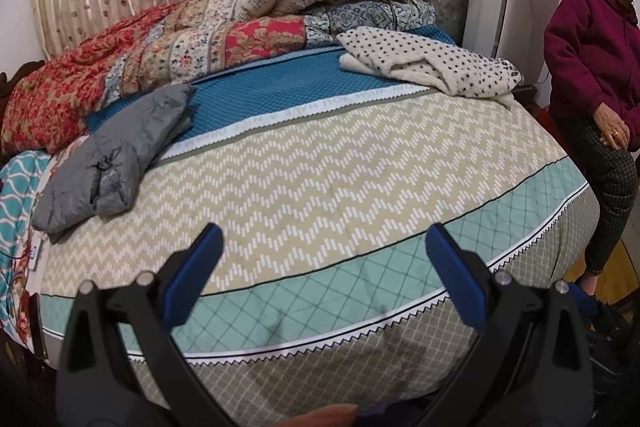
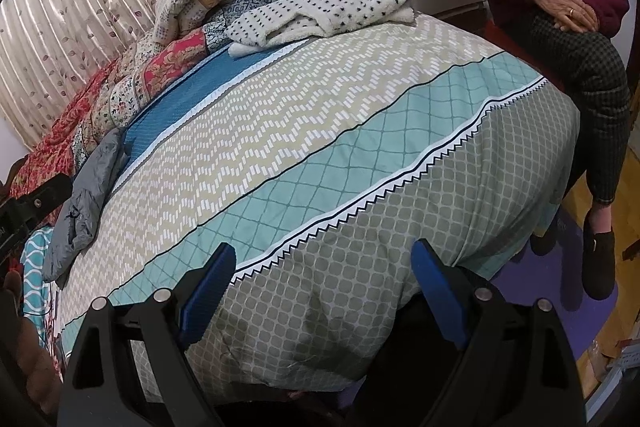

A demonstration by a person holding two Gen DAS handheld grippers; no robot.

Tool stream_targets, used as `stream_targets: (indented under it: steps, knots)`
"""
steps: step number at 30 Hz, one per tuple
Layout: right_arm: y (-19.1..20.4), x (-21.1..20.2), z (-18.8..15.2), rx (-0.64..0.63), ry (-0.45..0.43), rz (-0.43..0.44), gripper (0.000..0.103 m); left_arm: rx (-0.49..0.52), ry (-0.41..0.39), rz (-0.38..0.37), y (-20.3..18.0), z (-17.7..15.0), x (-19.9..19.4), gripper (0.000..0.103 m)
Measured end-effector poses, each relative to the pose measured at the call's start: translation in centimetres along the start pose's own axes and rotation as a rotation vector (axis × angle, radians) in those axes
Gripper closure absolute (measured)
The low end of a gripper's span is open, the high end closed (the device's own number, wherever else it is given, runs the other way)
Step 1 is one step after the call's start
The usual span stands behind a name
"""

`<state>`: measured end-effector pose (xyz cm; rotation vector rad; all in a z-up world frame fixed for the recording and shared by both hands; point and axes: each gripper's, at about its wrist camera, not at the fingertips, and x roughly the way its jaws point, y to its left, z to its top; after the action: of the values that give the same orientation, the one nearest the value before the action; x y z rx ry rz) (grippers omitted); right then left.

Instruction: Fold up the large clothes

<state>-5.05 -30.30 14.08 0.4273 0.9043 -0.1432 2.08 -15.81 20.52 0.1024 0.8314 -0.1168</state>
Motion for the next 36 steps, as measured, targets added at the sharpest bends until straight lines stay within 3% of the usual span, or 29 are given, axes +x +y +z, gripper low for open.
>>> stream_targets:
  steps: [18,21,26,36]
  knots:
    - [-0.8,-2.2,0.1,0.005,-0.083,-0.032,0.022,0.01,-0.014,-0.007,-1.3,0.6,-0.1,0.006]
    - [-1.3,-1.4,0.4,0.029,-0.044,-0.025,0.022,0.015,0.002,-0.017,-1.8,0.8,0.2,0.006]
    - [-1.3,-2.2,0.5,0.01,-0.106,-0.038,0.022,0.031,-0.018,-0.007,-2.2,1.0,-0.2,0.006]
    - [-2.0,-1.7,0.5,0.033,-0.09,-0.043,0.022,0.031,-0.007,-0.01,-1.9,1.0,0.0,0.006]
